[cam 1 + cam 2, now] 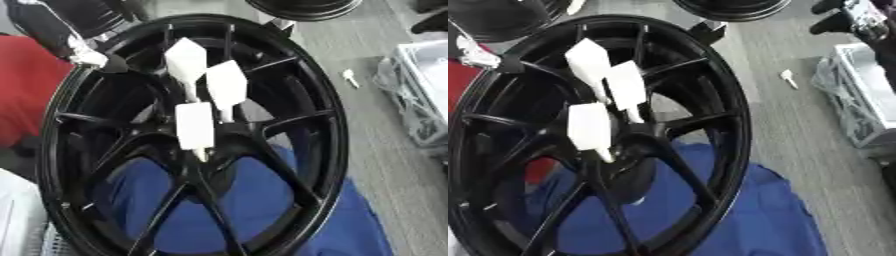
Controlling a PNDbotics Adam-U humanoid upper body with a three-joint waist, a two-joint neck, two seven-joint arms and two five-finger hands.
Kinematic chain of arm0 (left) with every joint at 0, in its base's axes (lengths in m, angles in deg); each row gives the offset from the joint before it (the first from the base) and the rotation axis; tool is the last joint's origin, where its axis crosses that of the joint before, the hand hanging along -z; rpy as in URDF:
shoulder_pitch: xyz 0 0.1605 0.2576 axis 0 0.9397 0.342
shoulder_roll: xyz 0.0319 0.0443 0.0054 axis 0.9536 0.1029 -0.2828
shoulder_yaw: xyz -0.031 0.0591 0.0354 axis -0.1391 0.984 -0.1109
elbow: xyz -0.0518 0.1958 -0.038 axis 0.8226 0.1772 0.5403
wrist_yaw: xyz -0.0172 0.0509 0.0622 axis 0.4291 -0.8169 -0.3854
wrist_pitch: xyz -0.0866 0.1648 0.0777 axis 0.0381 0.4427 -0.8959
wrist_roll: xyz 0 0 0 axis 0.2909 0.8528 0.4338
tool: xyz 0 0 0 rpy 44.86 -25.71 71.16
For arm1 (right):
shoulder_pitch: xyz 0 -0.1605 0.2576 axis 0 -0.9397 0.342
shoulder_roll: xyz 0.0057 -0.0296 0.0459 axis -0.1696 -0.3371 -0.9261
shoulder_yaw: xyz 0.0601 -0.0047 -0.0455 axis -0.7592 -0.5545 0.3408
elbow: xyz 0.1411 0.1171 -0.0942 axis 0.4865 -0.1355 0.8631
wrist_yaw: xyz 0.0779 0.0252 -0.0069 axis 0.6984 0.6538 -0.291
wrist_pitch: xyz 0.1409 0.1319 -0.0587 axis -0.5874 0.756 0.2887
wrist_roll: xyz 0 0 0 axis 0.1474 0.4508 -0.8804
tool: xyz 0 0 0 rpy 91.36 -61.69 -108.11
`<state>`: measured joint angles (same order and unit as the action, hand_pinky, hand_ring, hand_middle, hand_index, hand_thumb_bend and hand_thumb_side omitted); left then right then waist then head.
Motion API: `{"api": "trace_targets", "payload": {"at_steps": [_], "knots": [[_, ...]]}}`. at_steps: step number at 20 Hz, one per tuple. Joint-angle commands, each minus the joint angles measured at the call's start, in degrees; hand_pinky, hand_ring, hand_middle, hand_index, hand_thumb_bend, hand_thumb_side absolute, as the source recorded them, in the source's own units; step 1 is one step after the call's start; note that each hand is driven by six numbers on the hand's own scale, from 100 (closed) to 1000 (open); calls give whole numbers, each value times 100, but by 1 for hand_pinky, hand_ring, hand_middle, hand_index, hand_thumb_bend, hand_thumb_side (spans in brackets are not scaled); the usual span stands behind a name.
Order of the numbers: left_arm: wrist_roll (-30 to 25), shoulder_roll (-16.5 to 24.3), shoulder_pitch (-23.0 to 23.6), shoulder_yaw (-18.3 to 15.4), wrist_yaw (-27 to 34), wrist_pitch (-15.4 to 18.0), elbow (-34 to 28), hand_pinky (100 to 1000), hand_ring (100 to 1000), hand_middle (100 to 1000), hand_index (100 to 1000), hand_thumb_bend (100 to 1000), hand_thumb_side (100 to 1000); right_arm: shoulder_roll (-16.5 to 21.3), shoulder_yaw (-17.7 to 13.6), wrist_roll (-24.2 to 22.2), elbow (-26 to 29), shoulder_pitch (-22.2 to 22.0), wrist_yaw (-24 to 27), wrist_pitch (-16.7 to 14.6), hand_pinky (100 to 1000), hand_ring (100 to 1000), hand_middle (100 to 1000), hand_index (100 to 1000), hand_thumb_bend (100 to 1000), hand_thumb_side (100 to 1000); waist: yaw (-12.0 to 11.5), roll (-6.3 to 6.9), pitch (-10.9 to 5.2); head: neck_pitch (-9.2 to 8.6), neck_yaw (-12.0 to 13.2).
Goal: Pull the pin out of the wheel hub.
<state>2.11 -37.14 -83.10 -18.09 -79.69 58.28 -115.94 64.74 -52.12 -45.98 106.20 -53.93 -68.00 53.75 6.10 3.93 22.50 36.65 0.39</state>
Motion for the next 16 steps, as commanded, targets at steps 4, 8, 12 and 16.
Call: {"api": "trace_targets", "payload": {"at_steps": [4, 8, 12, 16], "knots": [[-275, -21, -241, 119, -90, 230, 43, 893, 842, 814, 861, 445, 238, 160, -25, -40, 113, 115, -31, -10, 849, 682, 695, 802, 100, 825, 126, 29, -10, -177, 62], [-280, -86, -345, 183, -75, 276, 100, 896, 848, 823, 875, 451, 242, 141, 11, -71, 113, 157, -25, -1, 849, 681, 694, 802, 100, 829, 163, 48, 42, -230, 45], [-280, -165, -483, 129, -105, 274, 172, 897, 852, 823, 879, 441, 259, 128, 50, -105, 113, 177, -23, 26, 849, 681, 694, 802, 100, 831, 157, 55, 59, -248, 85], [-280, -251, -609, 122, -160, 300, 241, 897, 854, 824, 879, 446, 246, 128, 66, -130, 113, 175, -28, 34, 849, 680, 693, 801, 100, 832, 171, 41, 50, -245, 130]]}}
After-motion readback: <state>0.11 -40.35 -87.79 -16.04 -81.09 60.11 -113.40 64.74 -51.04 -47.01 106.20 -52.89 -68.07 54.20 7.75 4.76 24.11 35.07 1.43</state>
